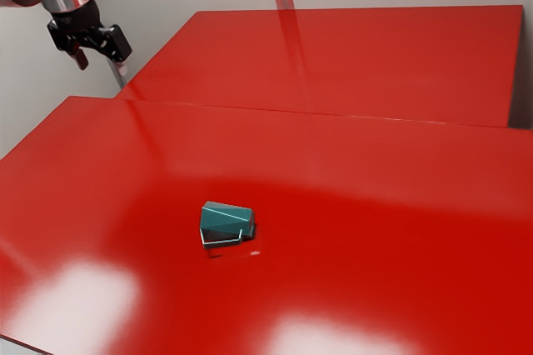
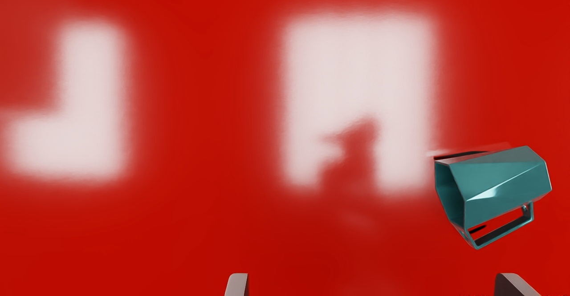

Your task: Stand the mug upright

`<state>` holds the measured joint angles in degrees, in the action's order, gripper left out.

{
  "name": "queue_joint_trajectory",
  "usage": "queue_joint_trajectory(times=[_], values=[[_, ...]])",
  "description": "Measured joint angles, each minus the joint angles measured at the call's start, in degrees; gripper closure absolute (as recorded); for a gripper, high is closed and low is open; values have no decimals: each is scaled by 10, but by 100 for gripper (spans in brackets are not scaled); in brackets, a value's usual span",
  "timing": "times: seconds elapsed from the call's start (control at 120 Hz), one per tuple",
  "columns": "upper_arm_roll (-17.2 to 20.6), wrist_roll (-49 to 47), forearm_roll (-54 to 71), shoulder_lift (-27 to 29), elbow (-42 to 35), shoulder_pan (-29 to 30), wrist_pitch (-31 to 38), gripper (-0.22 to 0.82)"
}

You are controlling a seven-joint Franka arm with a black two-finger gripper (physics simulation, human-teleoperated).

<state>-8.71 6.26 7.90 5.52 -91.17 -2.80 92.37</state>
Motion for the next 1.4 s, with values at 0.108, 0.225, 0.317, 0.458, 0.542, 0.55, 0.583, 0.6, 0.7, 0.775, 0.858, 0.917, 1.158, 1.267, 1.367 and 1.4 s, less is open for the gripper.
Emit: queue_joint_trajectory(times=[0.108, 0.225, 0.317, 0.458, 0.542, 0.55, 0.583, 0.6, 0.7, 0.775, 0.858, 0.917, 1.158, 1.267, 1.367, 1.4], values=[[0, 7, -2, 0, -4, 0, 2, 0], [0, 13, -6, -3, -8, 0, 8, 0], [-3, 17, -9, -8, -26, 0, 26, 0], [-4, 22, -50, -17, -59, 5, 53, 0], [-16, 22, -109, -21, -95, -1, 61, 0], [-17, 22, -116, -21, -100, -1, 61, 0], [-20, 22, -141, -21, -117, 0, 64, 0], [-22, 21, -154, -22, -125, 2, 65, 0], [-30, 16, -211, -22, -172, 8, 69, 0], [-32, 12, -243, -31, -199, 14, 71, 0], [-32, 9, -283, -53, -228, 21, 74, 0], [-32, 7, -307, -70, -238, 25, 76, 0], [-32, 2, -384, -119, -266, 27, 80, 0], [-32, 1, -408, -142, -264, 27, 82, 0], [-32, 0, -423, -161, -259, 27, 86, 0], [-32, 0, -431, -168, -258, 27, 88, 0]])
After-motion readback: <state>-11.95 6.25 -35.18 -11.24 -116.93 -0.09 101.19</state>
